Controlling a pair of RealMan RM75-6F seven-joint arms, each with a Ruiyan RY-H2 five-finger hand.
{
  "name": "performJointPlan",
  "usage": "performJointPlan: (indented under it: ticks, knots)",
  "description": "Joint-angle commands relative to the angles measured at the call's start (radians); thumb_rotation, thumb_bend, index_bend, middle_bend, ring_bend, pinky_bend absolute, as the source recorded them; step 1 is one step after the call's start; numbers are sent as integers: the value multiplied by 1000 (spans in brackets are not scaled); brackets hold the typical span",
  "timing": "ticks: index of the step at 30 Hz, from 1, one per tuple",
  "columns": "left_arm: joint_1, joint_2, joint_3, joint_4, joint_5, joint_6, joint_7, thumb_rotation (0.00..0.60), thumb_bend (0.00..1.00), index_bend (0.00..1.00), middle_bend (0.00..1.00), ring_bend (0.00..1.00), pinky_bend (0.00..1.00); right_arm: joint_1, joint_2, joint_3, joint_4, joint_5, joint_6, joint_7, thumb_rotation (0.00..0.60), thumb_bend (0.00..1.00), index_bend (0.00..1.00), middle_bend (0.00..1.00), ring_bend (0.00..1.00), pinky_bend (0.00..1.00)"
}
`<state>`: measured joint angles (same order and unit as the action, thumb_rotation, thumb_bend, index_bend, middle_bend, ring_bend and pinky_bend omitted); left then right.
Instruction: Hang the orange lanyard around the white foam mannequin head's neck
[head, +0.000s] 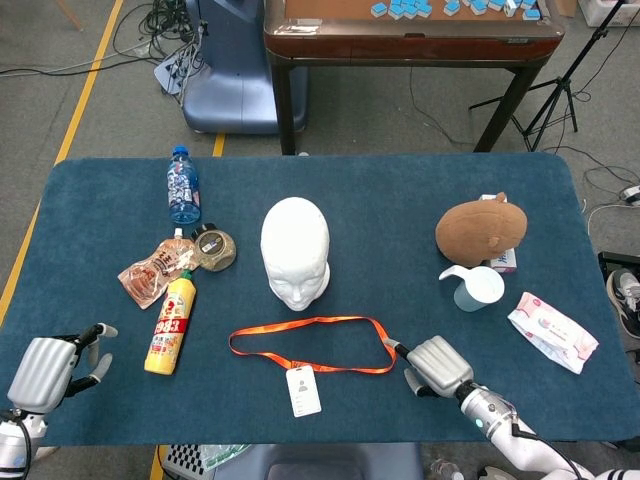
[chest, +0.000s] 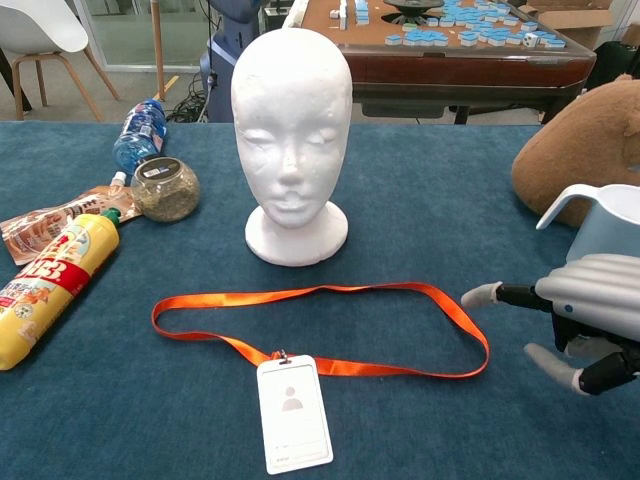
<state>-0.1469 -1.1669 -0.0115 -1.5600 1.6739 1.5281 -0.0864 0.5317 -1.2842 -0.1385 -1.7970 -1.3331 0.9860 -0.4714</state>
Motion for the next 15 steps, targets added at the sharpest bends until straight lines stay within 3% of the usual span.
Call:
performJointPlan:
  ticks: [1,9,15]
  knots:
    - [-45,26,-13,-58,-20,-66,-12,600,330,378,724,756,811,-25,-28,11,-2,-9,46,-48,374,194,0,1000,1000,1000]
    - [-125,11,-51,-97,-28,-144,-3,600,329,397,765,794,862,-72,18,76,-89,-77,201,-26,382,163,0,1000,1000,1000]
    - [-222,25,-54,-142,-60,-315,20,600,329,403,770,799,879,-94,92,114,-149,-86,261,-23,381,165,0,1000,1000,1000]
